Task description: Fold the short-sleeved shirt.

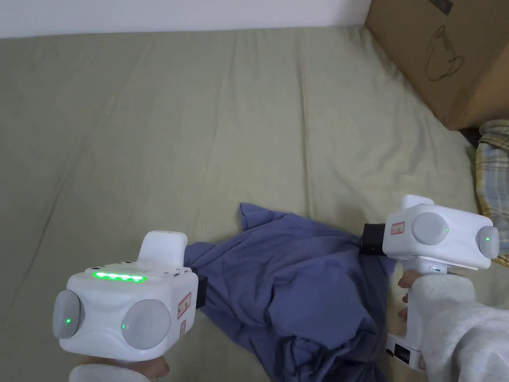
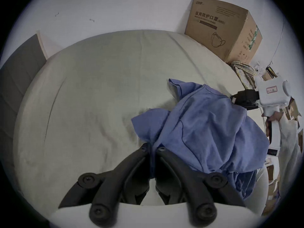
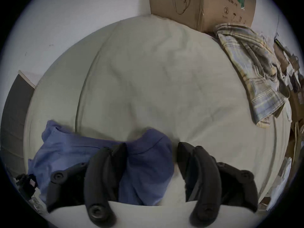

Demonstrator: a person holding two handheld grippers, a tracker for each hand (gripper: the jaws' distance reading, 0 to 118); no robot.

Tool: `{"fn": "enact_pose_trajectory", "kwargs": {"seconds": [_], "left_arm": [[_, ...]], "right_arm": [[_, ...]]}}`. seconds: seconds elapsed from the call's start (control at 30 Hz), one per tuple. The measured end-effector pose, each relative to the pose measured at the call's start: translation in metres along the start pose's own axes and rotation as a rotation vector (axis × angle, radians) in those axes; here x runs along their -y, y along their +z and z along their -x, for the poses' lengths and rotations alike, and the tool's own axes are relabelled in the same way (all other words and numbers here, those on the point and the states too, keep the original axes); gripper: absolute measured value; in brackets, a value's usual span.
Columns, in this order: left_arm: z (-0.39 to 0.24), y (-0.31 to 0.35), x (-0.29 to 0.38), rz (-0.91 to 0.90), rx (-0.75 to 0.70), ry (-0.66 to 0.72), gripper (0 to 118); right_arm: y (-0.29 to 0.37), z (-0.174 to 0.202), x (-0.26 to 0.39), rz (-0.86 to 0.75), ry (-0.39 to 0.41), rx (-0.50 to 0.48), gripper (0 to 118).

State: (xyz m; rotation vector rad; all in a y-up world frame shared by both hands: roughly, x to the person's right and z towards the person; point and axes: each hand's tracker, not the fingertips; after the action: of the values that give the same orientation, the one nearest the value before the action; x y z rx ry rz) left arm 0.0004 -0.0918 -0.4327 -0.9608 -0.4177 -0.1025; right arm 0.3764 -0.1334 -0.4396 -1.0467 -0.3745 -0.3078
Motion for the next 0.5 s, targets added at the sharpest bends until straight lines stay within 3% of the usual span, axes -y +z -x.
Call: {"fn": "enact_pose_trajectory", "kwargs": {"seconds": [0.03,0.1,0.13,0.27,0.33,0.5], "left_arm": [[0.000,0.002,-0.001,-0.002,0.002,0.001,3],[0.000,0.006,-0.002,-0.012,0.000,0.001,3],[0.000,0.007,-0.004,-0.013,-0.003,0.002,3],[0.006,0.020,-0.009,-0.025,-0.029,0.003,3],[0.011,0.034,-0.013,-0.045,-0.053,-0.008,3],[0.037,0.082,-0.038,-0.142,-0.095,0.007,3]], "right_arm": [[0.001,0.004,0.000,-0.006,0.023,0.007,57],[0.007,0.015,0.000,-0.023,0.053,0.014,21],[0.009,0.020,0.001,-0.030,0.054,-0.014,10],[0.029,0.029,-0.003,-0.048,0.061,-0.057,10],[0.052,0.028,-0.011,-0.105,0.030,-0.084,10],[0.124,0.026,-0.045,-0.239,0.045,-0.134,10]]}}
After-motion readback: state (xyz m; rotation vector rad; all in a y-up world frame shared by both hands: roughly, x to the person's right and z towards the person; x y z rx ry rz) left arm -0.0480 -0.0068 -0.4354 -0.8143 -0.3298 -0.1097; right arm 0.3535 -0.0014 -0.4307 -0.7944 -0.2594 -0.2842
